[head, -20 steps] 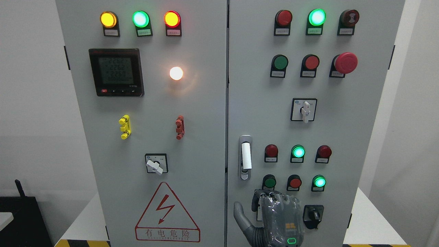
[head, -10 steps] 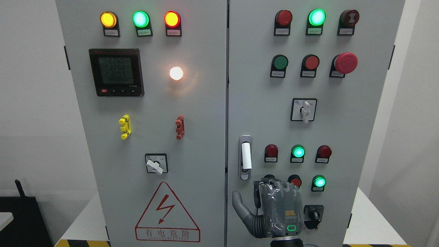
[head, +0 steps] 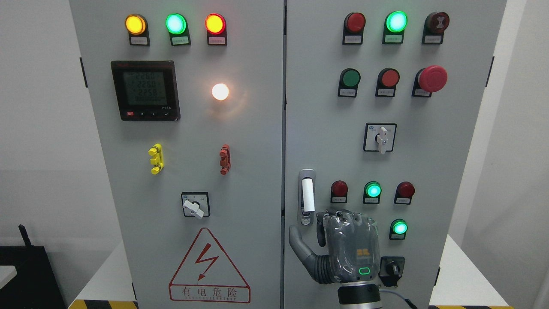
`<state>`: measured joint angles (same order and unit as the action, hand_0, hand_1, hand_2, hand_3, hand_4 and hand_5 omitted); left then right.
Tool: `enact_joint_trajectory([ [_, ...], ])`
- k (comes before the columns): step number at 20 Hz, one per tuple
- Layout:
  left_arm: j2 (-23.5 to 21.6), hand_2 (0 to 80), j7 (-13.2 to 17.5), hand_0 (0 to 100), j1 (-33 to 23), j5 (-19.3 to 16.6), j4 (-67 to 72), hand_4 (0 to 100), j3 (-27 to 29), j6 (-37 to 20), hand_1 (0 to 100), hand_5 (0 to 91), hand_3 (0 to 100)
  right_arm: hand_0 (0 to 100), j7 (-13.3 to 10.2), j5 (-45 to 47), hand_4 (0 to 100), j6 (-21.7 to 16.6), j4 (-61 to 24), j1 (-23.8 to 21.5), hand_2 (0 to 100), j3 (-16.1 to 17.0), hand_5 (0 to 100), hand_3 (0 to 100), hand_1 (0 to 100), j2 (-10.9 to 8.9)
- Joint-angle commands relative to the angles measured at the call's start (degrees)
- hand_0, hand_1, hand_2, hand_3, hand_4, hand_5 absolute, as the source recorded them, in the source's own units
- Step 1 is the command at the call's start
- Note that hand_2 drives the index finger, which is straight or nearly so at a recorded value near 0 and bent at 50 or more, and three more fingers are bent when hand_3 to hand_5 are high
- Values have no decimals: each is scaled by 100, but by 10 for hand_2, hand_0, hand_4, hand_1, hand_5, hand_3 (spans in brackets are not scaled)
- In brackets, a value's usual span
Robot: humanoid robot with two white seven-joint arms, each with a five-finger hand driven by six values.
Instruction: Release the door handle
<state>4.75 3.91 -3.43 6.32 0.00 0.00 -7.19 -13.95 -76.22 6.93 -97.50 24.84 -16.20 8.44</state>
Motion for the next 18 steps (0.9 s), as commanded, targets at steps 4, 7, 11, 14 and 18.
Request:
enact_joint_trajectory([
  [4,0,0,5,120,0,1,-88,0,-70,-2,389,0,0,290,32,-24,1000,1,187,232,1000,20,973,1000,377,0],
  [7,0,0,5,120,0,1,-88,0,-70,-2,389,0,0,285,32,-24,1000,1,231,275,1000,55,973,1000,404,0],
  [11,0,0,5,120,0,1,-88,0,-70,-2,389,0,0,307,23,-24,1000,10,337,346,1000,64,973,1000,410,0],
  [14,0,0,5,120,0,1,-88,0,-70,-2,389,0,0,326,15,-24,1000,10,337,346,1000,99,973,1000,427,0],
  [18,0,0,5,120,0,1,-88,0,-70,-2,389,0,0,371,-3,-16,1000,10,328,320,1000,125,972,1000,438,9],
])
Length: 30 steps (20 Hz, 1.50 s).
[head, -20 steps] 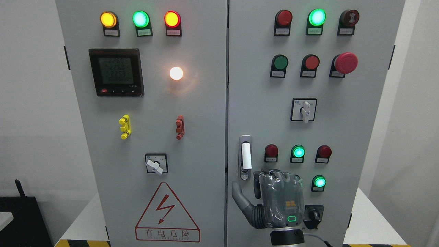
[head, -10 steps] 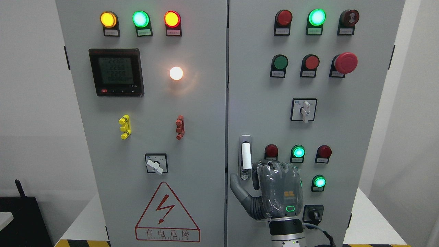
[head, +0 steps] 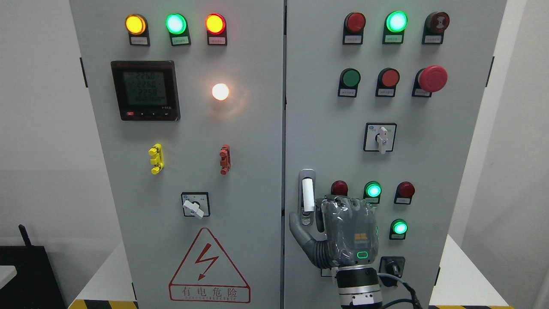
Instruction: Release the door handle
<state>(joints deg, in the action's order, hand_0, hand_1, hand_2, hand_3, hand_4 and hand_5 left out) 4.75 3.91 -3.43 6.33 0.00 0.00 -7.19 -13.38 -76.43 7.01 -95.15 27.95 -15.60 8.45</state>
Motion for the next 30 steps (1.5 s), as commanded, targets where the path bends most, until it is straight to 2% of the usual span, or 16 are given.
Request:
enact_joint_trajectory([
  [1,0,0,5,120,0,0,-88,0,-70,-2,389,0,0,386,-59,6,1000,2,93,9,1000,100,973,1000,437,8],
  [7,0,0,5,120,0,0,-88,0,-70,-2,389,0,0,437,-68,15,1000,-6,84,-26,1000,118,973,1000,438,8],
  [16,0,0,5,120,0,0,-88,0,-70,-2,389,0,0,464,-77,15,1000,-6,67,-26,1000,127,973,1000,461,17],
  [30,0,0,5,120,0,0,-88,0,-70,-2,389,0,0,547,-103,32,1000,-6,58,-44,1000,259,973,1000,421,26],
])
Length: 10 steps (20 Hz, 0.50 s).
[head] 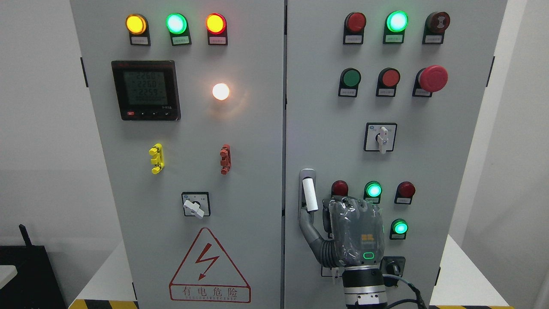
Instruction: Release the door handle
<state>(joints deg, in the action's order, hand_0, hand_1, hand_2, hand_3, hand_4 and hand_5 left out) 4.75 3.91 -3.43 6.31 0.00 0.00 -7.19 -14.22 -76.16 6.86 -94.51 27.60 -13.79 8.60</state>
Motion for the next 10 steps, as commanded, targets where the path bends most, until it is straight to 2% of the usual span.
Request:
enact_joint_trajectory([
  [1,0,0,5,120,0,-7,-88,0,-70,-2,389,0,0,548,-19,4,1000,8,-6,-18,1000,79,973,1000,420,10],
  [10,0,0,5,120,0,1,-88,0,-70,-2,389,0,0,558,-72,13,1000,8,-85,-62,1000,158,973,1000,411,10],
])
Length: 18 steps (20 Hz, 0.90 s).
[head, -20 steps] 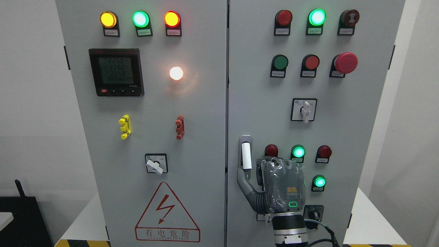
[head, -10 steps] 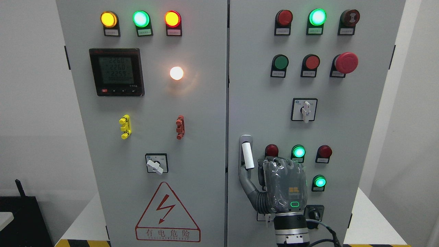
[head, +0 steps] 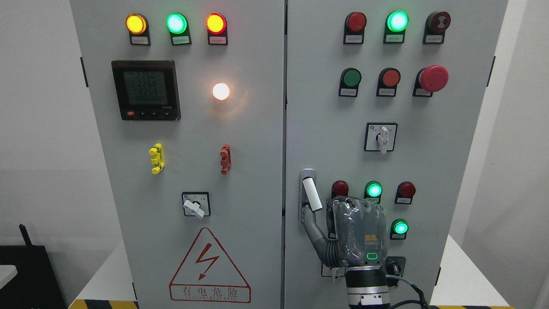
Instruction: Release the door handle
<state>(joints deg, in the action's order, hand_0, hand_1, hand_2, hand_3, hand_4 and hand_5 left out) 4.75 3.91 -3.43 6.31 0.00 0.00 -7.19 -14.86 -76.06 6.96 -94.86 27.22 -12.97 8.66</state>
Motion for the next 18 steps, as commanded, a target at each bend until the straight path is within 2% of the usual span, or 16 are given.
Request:
enact_joint_trajectory([
  [1,0,0,5,120,0,2,-88,0,-70,-2,389,0,0,558,-8,3,1000,-1,-59,-23,1000,76,973,1000,410,4],
  [18,0,0,5,120,0,2,-88,0,-70,-2,389,0,0,552,-8,-5,1000,-10,-50,-50,1000,198,974,1000,416,4],
])
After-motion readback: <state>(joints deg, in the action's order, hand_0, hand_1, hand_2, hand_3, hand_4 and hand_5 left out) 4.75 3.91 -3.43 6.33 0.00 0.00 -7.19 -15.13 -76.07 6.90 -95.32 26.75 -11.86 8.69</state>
